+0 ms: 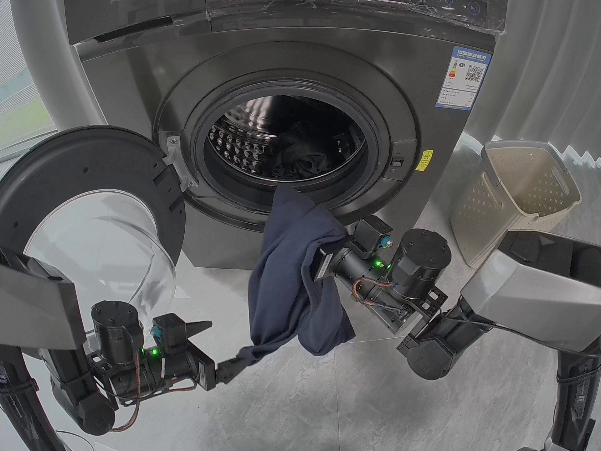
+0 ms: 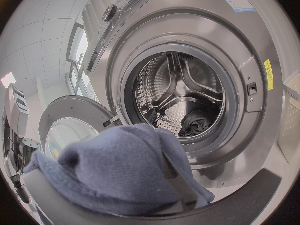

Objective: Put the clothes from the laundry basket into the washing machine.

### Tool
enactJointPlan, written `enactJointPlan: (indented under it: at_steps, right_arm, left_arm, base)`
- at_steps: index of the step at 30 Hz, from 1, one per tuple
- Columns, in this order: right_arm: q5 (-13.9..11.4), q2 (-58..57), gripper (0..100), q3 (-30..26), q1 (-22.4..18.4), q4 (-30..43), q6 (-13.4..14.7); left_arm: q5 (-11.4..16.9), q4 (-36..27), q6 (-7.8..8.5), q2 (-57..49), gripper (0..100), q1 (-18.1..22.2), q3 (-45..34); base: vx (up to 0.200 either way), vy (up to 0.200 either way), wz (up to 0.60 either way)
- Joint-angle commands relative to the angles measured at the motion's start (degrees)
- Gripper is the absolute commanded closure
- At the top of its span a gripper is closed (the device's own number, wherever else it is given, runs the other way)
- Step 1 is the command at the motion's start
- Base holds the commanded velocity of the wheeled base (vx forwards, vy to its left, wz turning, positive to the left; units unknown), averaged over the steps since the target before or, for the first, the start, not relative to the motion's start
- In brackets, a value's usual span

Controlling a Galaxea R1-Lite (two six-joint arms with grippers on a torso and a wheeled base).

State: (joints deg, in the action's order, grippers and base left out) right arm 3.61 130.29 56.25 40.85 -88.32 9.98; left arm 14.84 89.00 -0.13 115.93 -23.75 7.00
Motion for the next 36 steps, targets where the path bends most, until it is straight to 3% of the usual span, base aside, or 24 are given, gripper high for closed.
enactJointPlan:
  at_steps: [1, 5, 9, 11, 17, 21, 27, 36]
  right_arm:
    - [0.0, -0.04, 100, -0.09, 0.02, -0.01, 0.04]
    - [0.0, 0.14, 100, -0.26, 0.46, -0.01, 0.12]
    - [0.0, 0.22, 100, -0.96, 0.81, -0.01, 0.56]
    - [0.0, 0.22, 100, -0.96, 0.81, -0.01, 0.56]
    - [0.0, -0.04, 100, -0.96, 1.07, -0.01, 0.47]
    - [0.0, -0.04, 100, -0.96, 1.51, 0.08, 0.39]
    - [0.17, -0.04, 100, -0.88, 3.27, 0.25, 0.47]
    - [0.26, -0.92, 100, -2.63, 4.94, 0.17, 0.65]
  left_arm:
    - [2.04, 0.03, 1.19, 0.0, 0, -2.53, -4.01]
    - [2.83, 0.03, 1.98, -0.71, 0, -2.97, -4.8]
    - [5.91, -0.06, 2.42, -6.77, 0, -2.88, -4.62]
    - [7.31, -0.15, 2.07, -8.71, 0, -3.76, -2.69]
    - [7.05, -0.06, 1.01, -3.87, 0, -8.16, 5.48]
    - [6.7, 0.03, 0.75, -0.09, 0, -9.12, 11.37]
    - [6.08, 0.03, 0.4, 3.95, 0, -9.91, 14.1]
    - [0.11, -0.06, -1.01, 11.42, 0, -6.05, 24.38]
  base:
    - [0.0, 0.0, 0.0]
    - [0.0, 0.0, 0.0]
    - [0.0, 0.0, 0.0]
    - [0.0, 0.0, 0.0]
    - [0.0, 0.0, 0.0]
    - [0.0, 0.0, 0.0]
    - [0.0, 0.0, 0.0]
    - [0.0, 0.0, 0.0]
